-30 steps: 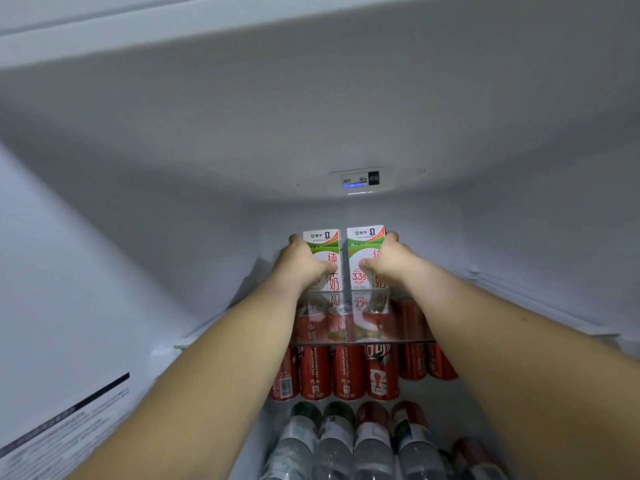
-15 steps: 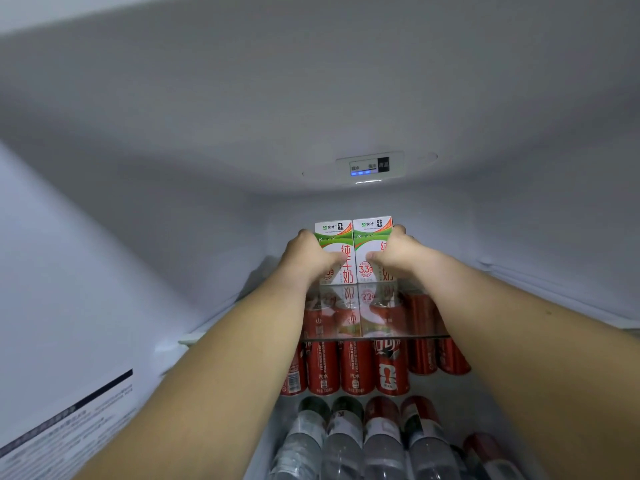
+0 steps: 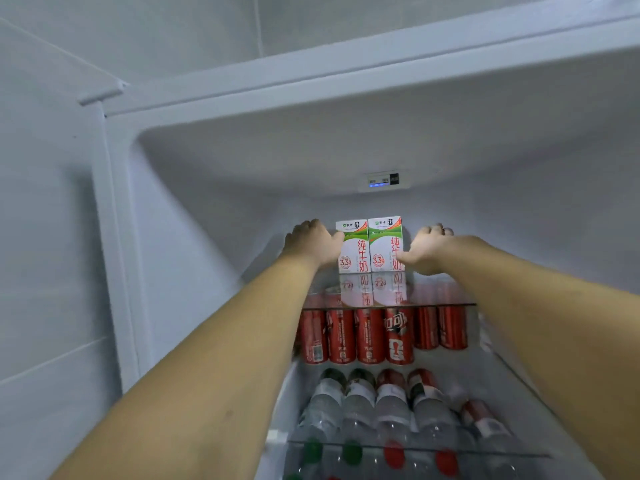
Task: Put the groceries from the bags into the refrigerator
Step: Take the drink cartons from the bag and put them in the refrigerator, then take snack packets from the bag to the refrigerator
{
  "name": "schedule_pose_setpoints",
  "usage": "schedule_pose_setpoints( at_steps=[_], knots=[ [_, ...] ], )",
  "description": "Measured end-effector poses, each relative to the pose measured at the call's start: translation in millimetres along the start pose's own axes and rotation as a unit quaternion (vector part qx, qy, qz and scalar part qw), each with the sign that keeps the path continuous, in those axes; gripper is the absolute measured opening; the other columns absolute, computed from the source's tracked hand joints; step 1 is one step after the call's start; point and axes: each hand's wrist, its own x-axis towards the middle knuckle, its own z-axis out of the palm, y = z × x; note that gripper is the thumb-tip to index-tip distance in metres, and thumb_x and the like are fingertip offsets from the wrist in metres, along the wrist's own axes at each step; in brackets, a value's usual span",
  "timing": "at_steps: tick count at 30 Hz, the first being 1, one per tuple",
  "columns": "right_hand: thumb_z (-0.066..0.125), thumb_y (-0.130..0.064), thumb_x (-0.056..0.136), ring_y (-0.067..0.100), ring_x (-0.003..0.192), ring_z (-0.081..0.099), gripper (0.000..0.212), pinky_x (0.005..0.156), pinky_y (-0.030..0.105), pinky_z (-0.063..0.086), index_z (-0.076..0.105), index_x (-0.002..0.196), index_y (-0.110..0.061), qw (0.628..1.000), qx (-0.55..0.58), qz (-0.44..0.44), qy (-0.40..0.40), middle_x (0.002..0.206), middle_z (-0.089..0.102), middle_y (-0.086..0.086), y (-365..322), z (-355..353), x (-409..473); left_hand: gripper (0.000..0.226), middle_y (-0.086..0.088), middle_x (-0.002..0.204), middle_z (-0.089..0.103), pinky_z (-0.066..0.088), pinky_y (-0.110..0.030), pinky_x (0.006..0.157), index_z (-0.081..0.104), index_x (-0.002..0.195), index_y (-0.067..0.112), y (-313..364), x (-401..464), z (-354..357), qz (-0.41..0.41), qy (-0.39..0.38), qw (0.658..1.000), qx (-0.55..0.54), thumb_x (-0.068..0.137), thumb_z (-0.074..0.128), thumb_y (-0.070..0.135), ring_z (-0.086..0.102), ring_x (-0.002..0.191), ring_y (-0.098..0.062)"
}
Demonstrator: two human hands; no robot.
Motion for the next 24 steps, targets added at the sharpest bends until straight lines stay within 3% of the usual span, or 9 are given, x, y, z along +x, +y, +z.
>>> schedule_pose_setpoints(
  at_steps=[3,7,11,14,19,24],
  knots=[
    [0.037,-0.056,0.098,0.031,0.150,0.006,0.084,0.121,0.043,0.011,0.005,0.154,-0.002,0.999,-0.030,-0.033,0.000,0.162,0.004,0.017,3,-9,-36,0.063,-0.019,0.150,0.041,0.031,-0.044,0.113,0.042,0.140,0.002,-7,-27,-11,0.032,-0.020,0.997,0.060,0.100,0.038,0.051,0.038,0.137,-0.035],
    [0.030,-0.058,0.100,0.029,0.150,-0.009,0.086,0.122,0.043,-0.002,-0.008,0.154,-0.004,0.996,-0.018,-0.089,-0.009,0.162,-0.013,0.015,1,-11,-84,0.069,-0.014,0.160,0.026,0.025,-0.040,0.115,0.026,0.152,0.006,-10,-73,-28,0.032,-0.044,0.998,-0.014,0.102,0.037,0.052,0.028,0.145,-0.030],
    [0.027,-0.057,0.101,0.029,0.150,-0.012,0.082,0.120,0.043,-0.005,-0.009,0.155,-0.006,0.992,-0.005,-0.127,0.006,0.162,-0.015,0.014,-2,-14,-138,0.058,-0.014,0.154,0.037,0.028,-0.039,0.113,0.034,0.147,0.012,-19,-124,-44,0.112,-0.018,0.993,-0.021,0.102,0.040,0.048,0.036,0.139,-0.030],
    [0.025,-0.056,0.101,0.028,0.150,-0.013,0.080,0.120,0.044,-0.006,-0.010,0.155,-0.008,0.990,-0.013,-0.138,0.000,0.162,-0.015,0.012,-2,-7,-180,0.074,-0.010,0.164,0.017,0.016,-0.042,0.122,0.014,0.157,0.013,-38,-157,-47,0.126,-0.037,0.991,-0.011,0.100,0.034,0.056,0.017,0.150,-0.028],
    [0.023,-0.059,0.100,0.023,0.149,-0.017,0.082,0.119,0.040,-0.009,-0.017,0.154,-0.012,0.987,0.018,-0.145,-0.066,0.162,-0.020,0.007,7,27,-236,0.078,-0.004,0.167,0.004,0.005,-0.043,0.125,0.003,0.159,0.017,-63,-223,-37,0.128,-0.042,0.991,-0.008,0.099,0.027,0.060,0.001,0.153,-0.020],
    [0.024,-0.056,0.101,0.021,0.148,-0.020,0.081,0.119,0.038,-0.011,-0.019,0.153,-0.013,0.976,0.000,-0.144,-0.163,0.160,-0.026,0.005,17,77,-280,0.075,0.000,0.167,-0.004,0.000,-0.039,0.125,-0.004,0.158,0.019,-94,-295,-5,0.102,-0.132,0.986,0.016,0.101,0.024,0.057,-0.005,0.153,-0.016]
  ],
)
